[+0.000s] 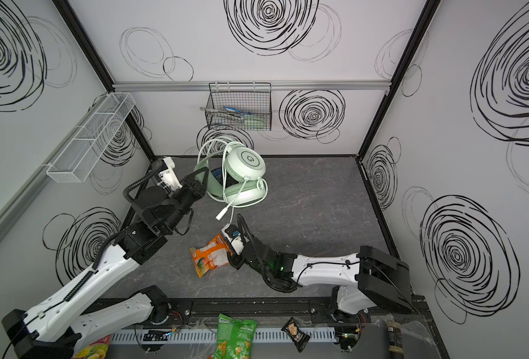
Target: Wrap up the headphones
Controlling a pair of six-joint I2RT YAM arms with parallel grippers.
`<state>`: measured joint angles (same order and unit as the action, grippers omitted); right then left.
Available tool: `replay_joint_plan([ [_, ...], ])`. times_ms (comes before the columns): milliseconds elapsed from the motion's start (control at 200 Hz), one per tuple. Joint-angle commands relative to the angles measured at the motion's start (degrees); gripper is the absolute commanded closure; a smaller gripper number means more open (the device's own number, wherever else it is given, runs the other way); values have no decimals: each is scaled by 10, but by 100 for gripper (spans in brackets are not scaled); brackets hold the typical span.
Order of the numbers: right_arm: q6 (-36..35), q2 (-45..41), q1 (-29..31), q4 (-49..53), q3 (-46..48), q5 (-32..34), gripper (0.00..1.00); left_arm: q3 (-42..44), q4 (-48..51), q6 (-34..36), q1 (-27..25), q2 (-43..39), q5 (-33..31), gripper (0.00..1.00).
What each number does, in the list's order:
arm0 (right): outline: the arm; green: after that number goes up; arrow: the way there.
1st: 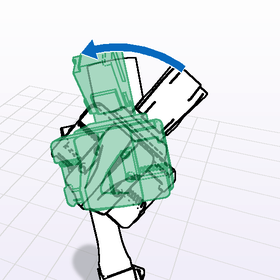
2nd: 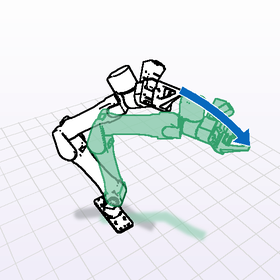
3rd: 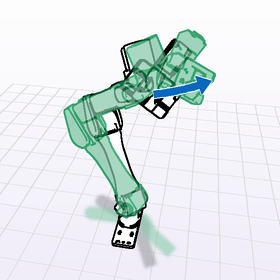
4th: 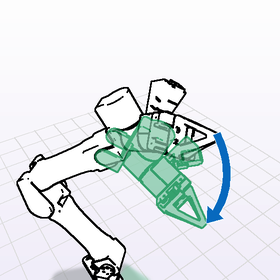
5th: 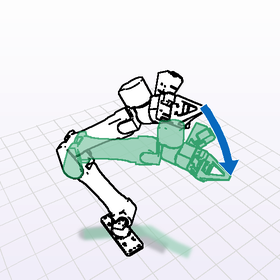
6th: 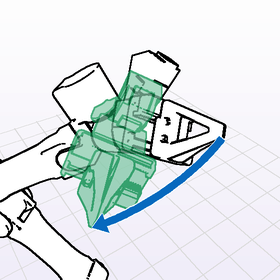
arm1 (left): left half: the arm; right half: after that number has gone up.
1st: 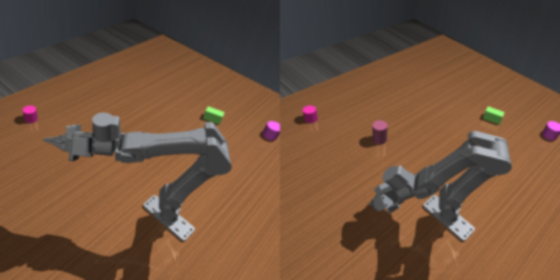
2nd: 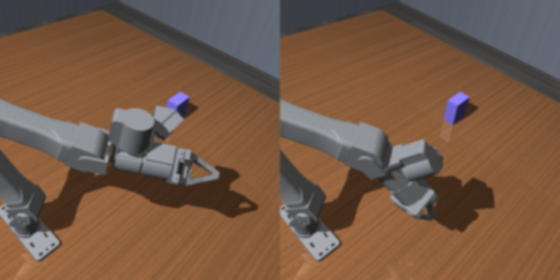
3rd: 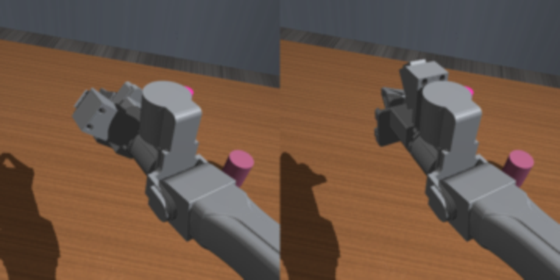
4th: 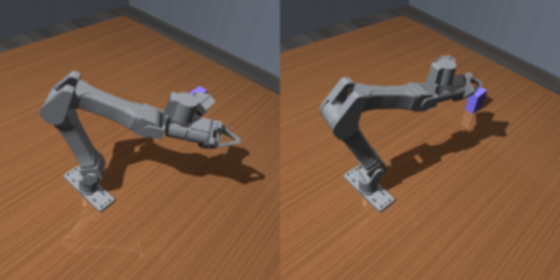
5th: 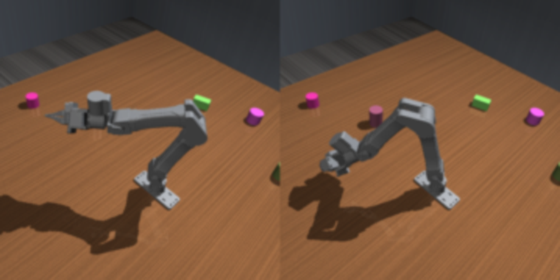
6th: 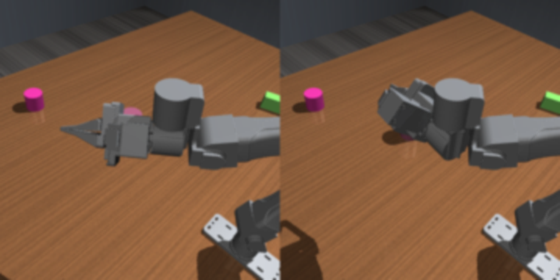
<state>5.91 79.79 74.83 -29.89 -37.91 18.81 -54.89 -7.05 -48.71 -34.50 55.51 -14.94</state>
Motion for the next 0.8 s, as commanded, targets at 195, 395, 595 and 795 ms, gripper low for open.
replay_joint_plan([
  [195,-34,-21,45,74,-50,27,100,25,-111,137,-2,30,-131,100],
  [395,-60,-53,73,120,-72,50,100,48,-148,235,-6,55,-190,100],
  [595,-71,-101,96,158,-74,71,100,56,-172,347,-12,77,-240,100],
  [795,-80,-167,105,195,-62,113,100,67,-195,435,-35,80,-280,100],
])
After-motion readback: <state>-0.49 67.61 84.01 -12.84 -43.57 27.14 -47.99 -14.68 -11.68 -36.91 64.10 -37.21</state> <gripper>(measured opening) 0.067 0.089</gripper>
